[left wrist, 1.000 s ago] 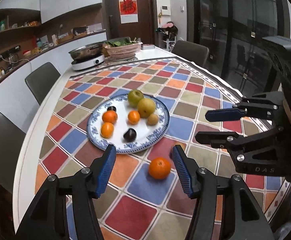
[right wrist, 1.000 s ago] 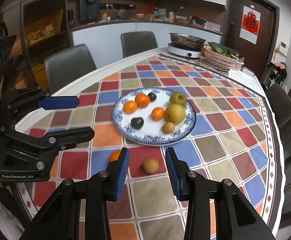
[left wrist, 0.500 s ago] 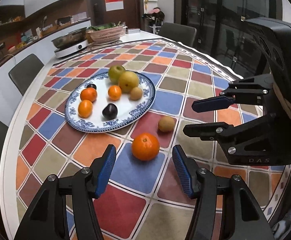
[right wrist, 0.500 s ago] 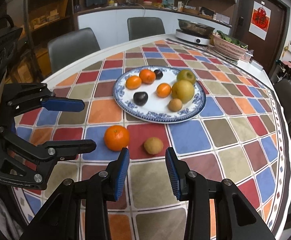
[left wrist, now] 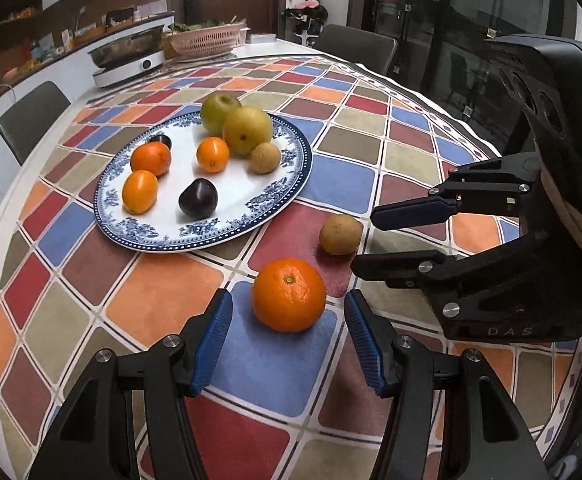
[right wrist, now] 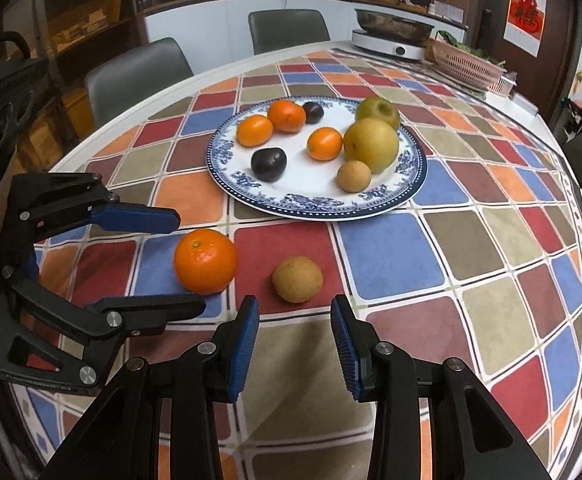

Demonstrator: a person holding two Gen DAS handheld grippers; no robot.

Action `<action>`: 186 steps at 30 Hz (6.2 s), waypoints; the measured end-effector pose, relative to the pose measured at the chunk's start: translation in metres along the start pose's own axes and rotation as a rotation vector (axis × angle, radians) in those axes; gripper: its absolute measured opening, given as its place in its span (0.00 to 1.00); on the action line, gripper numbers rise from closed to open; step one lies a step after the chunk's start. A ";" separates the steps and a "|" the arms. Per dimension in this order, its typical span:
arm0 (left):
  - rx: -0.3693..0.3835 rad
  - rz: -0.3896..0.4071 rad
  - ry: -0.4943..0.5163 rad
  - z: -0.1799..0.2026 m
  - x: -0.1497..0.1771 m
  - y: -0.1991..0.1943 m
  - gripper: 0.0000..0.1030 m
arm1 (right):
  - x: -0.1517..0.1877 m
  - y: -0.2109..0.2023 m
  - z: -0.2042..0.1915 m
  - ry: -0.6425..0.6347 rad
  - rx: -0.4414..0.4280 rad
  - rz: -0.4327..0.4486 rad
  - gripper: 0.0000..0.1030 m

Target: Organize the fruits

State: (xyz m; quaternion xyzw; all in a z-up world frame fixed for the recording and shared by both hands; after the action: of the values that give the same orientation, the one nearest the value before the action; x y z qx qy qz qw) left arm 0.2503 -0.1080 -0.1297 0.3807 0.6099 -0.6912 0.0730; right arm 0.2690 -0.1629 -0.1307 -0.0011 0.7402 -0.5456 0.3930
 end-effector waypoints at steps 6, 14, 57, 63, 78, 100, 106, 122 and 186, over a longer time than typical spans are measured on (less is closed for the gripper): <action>0.014 -0.007 -0.020 -0.002 -0.001 0.007 0.53 | -0.004 0.011 0.001 -0.003 -0.004 -0.010 0.37; 0.035 -0.013 -0.033 -0.003 -0.003 0.011 0.43 | -0.010 0.020 0.004 0.005 -0.009 -0.014 0.35; -0.047 0.151 -0.091 -0.025 -0.028 -0.069 0.39 | -0.035 -0.052 -0.023 0.134 0.020 0.182 0.30; -0.060 0.184 -0.093 -0.033 -0.042 -0.077 0.39 | -0.051 -0.061 -0.022 0.136 0.024 0.221 0.30; -0.076 0.219 -0.099 -0.053 -0.074 -0.072 0.39 | -0.083 -0.063 -0.012 0.134 0.045 0.263 0.30; -0.084 0.164 -0.119 -0.093 -0.101 -0.014 0.39 | -0.135 -0.009 0.025 0.143 0.041 0.237 0.30; -0.075 0.134 -0.118 -0.096 -0.103 0.005 0.39 | -0.144 0.009 0.035 0.142 0.043 0.218 0.30; -0.044 0.061 -0.121 -0.095 -0.099 0.031 0.40 | -0.146 0.038 0.053 0.201 0.015 0.181 0.38; -0.107 0.054 -0.090 -0.104 0.007 -0.002 0.51 | -0.041 0.010 -0.044 0.229 0.168 0.115 0.65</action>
State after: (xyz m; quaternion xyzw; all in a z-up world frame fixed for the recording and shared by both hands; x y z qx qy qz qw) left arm 0.2893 -0.0113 -0.1287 0.3610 0.6316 -0.6718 0.1395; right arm 0.2757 -0.1053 -0.1111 0.1363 0.7307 -0.5788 0.3354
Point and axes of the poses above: each gripper's, at about its wrist camera, not at the fingertips, and y roughly the way its jaws point, z to its right, x to its underside, the point moved 8 cm from there along y, roughly the way its jaws point, and after that the axes turned 6 degrees about -x, right-handed, at the moved point
